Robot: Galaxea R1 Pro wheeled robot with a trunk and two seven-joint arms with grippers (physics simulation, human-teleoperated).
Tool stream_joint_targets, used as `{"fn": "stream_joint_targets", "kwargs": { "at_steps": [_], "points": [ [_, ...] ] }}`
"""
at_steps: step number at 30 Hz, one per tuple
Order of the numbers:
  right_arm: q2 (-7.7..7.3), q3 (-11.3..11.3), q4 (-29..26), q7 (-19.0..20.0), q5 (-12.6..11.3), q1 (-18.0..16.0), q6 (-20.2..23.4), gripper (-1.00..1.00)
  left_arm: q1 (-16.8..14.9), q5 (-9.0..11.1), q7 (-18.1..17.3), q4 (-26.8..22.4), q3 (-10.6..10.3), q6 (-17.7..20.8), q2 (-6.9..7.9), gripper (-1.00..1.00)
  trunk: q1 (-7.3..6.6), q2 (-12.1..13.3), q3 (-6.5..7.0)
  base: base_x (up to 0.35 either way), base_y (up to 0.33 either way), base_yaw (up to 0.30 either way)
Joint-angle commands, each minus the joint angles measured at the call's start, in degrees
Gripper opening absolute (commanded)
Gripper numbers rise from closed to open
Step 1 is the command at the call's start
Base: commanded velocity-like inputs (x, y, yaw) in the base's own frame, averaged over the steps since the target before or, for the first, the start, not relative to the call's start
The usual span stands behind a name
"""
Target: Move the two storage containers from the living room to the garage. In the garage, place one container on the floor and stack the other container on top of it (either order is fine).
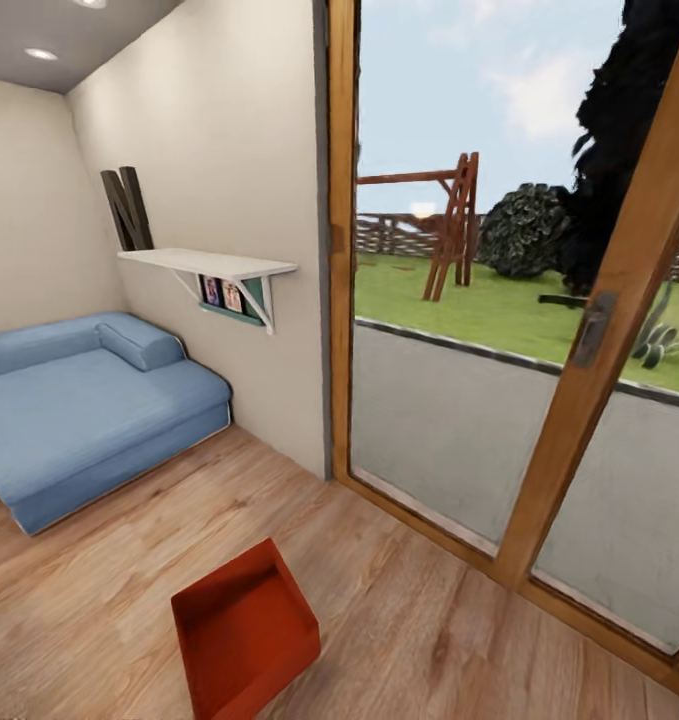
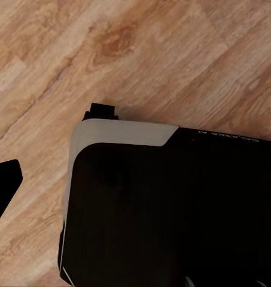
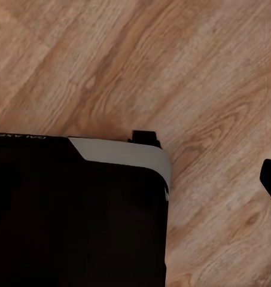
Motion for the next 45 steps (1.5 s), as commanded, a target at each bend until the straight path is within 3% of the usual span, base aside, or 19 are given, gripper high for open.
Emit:
{"fn": "stream_joint_targets", "kwargs": {
  "at_steps": [1, 17, 45],
  "points": [
    [0.04, 0.5, 0.2, -0.1, -0.5, -0.1, -0.3, 1.0, 0.0, 0.5, -0.2, 0.0, 0.0, 0.3, 0.01, 1.0, 0.02, -0.1, -0.07, 0.169, -0.089, 0.074],
    [0.04, 0.5, 0.2, -0.1, -0.5, -0.1, -0.3, 1.0, 0.0, 0.5, -0.2, -0.1, 0.0, 0.3, 0.07, 1.0, 0.02, -0.1, -0.07, 0.244, -0.149, 0.018],
    [0.04, 0.5, 0.1, -0.1, -0.5, -0.1, -0.3, 1.0, 0.0, 0.5, -0.2, -0.1, 0.0, 0.3, 0.08, 1.0, 0.02, -0.1, -0.07, 0.018, -0.009, 0.263]
  ]
}}
